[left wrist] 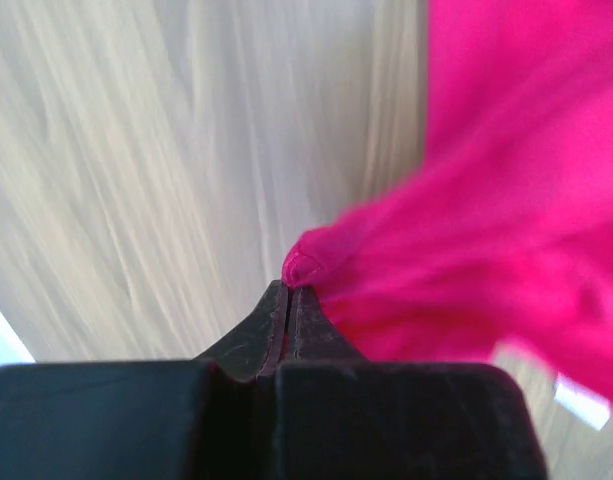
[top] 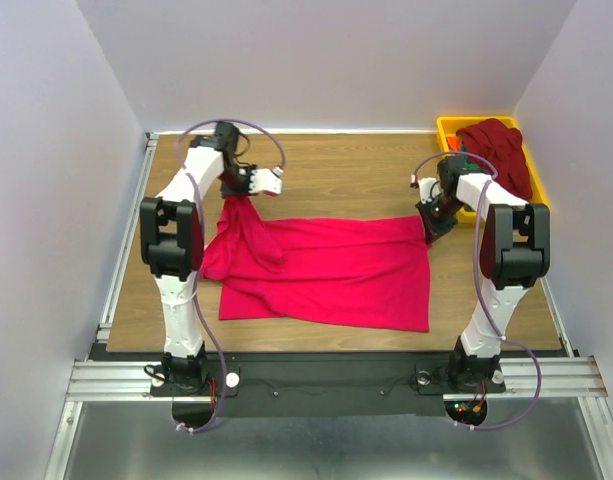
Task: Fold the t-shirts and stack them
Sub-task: Flatten the tshirt out
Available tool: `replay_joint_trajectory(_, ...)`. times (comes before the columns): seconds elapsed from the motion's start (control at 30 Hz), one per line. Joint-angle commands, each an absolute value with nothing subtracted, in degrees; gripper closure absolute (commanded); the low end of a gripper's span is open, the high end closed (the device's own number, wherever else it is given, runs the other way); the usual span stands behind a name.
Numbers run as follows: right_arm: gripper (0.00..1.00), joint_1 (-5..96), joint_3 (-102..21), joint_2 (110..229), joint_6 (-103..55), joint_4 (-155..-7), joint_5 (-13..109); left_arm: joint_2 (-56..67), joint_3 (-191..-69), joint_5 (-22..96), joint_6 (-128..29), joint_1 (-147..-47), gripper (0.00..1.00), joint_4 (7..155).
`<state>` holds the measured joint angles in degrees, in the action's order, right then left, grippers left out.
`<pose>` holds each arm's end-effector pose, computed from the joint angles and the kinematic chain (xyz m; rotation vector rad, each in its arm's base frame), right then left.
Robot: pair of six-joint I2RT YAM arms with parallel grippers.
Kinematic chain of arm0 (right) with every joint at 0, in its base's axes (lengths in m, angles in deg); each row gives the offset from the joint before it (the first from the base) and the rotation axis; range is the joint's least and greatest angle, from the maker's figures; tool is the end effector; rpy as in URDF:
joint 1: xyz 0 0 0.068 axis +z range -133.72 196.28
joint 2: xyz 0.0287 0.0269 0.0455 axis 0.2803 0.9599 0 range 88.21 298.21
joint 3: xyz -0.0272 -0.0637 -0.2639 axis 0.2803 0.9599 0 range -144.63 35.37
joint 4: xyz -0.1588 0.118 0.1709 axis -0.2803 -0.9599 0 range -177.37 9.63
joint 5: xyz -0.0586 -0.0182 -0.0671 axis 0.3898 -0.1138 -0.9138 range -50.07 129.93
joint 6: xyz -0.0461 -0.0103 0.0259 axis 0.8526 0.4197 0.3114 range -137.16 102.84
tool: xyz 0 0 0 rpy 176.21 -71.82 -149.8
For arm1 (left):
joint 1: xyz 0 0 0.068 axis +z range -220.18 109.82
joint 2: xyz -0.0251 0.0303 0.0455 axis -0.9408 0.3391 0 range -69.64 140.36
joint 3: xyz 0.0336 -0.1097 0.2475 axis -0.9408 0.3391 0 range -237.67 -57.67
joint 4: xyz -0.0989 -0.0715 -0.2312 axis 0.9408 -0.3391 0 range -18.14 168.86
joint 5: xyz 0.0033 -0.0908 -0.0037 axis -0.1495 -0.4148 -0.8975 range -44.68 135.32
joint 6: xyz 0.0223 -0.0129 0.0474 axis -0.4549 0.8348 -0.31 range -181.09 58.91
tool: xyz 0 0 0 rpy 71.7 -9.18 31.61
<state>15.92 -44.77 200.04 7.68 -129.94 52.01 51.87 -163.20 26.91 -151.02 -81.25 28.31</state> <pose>0.3748 0.0051 0.1735 -0.6459 2.8647 0.2542 0.4423 -0.0981 0.2298 2.0820 1.6015 0.0179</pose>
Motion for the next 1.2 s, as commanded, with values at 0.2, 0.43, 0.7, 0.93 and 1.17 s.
replay_joint_trajectory(0.2,1.00,14.61,-45.68,196.15,7.97,-129.59,53.73,20.42,-125.86,26.41,-165.56,-70.18,1.00,24.70)
replay_joint_trajectory(0.43,0.99,14.61,-39.43,192.54,11.14,-130.21,51.10,1.83,-101.02,33.36,-174.55,-62.45,0.89,32.61)
replay_joint_trajectory(0.7,0.99,14.61,-39.94,193.15,11.49,-130.56,51.18,8.64,-115.91,22.84,-165.68,-58.40,0.33,25.71)
replay_joint_trajectory(0.93,0.99,14.61,-44.60,192.98,9.12,-131.26,55.92,13.85,-126.66,15.17,-154.78,-65.77,0.35,21.73)
replay_joint_trajectory(1.17,0.99,14.61,-48.74,192.89,5.34,-131.79,58.21,14.65,-124.30,16.05,-155.21,-68.85,0.33,18.83)
